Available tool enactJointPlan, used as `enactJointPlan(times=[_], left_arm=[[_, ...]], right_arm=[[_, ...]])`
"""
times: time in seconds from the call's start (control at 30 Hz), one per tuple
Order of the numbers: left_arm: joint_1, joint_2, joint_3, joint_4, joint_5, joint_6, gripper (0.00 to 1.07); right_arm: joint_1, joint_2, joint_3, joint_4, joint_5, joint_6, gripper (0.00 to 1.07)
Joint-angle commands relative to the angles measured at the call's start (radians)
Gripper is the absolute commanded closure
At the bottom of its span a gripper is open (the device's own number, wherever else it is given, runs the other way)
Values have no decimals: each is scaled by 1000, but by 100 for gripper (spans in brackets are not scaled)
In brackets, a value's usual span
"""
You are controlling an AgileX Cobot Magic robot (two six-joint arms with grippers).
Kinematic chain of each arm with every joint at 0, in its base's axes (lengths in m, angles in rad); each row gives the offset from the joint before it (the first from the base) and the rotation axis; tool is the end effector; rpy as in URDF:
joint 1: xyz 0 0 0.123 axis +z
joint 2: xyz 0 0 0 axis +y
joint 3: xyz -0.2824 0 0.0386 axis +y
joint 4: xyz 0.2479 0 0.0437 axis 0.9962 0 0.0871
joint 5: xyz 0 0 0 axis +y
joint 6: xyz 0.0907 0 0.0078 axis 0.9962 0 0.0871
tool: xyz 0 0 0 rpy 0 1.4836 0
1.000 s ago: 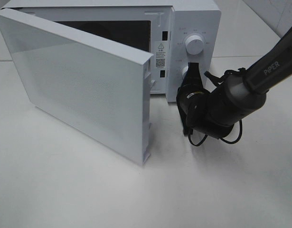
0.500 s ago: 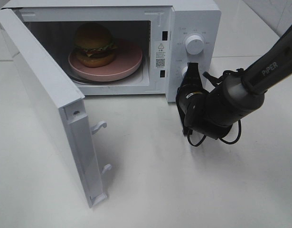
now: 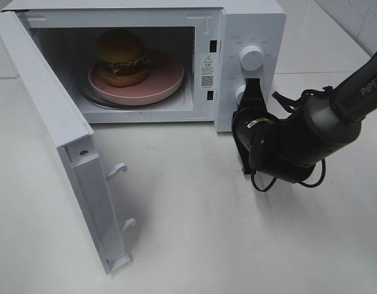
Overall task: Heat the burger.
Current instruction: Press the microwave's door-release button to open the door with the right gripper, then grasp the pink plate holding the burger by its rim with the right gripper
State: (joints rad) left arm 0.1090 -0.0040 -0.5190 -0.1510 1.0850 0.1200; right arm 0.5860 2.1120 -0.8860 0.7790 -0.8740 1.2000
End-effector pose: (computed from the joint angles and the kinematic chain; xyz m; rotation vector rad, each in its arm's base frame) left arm -0.0079 -0.0131 0.2812 0.0224 2.0364 -0.0369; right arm 0.3379 0.1655 0.0942 1.4436 1.4768 0.9678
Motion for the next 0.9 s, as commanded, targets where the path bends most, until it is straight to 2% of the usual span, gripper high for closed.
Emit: enactJointPlan(times=[0.03, 0.4, 0.63, 0.9], left_arm=[[4, -19, 1, 3, -11, -6, 6], [4, -19, 1, 3, -11, -6, 6], [4, -19, 1, 3, -11, -6, 6], [4, -19, 1, 3, -11, -6, 6]], right_arm=[[15, -24, 23, -33, 3, -11, 107], [35, -123, 131, -38, 67, -73, 107], [35, -267, 227, -116, 174, -162, 107], [35, -392, 284, -196, 310, -301, 107]])
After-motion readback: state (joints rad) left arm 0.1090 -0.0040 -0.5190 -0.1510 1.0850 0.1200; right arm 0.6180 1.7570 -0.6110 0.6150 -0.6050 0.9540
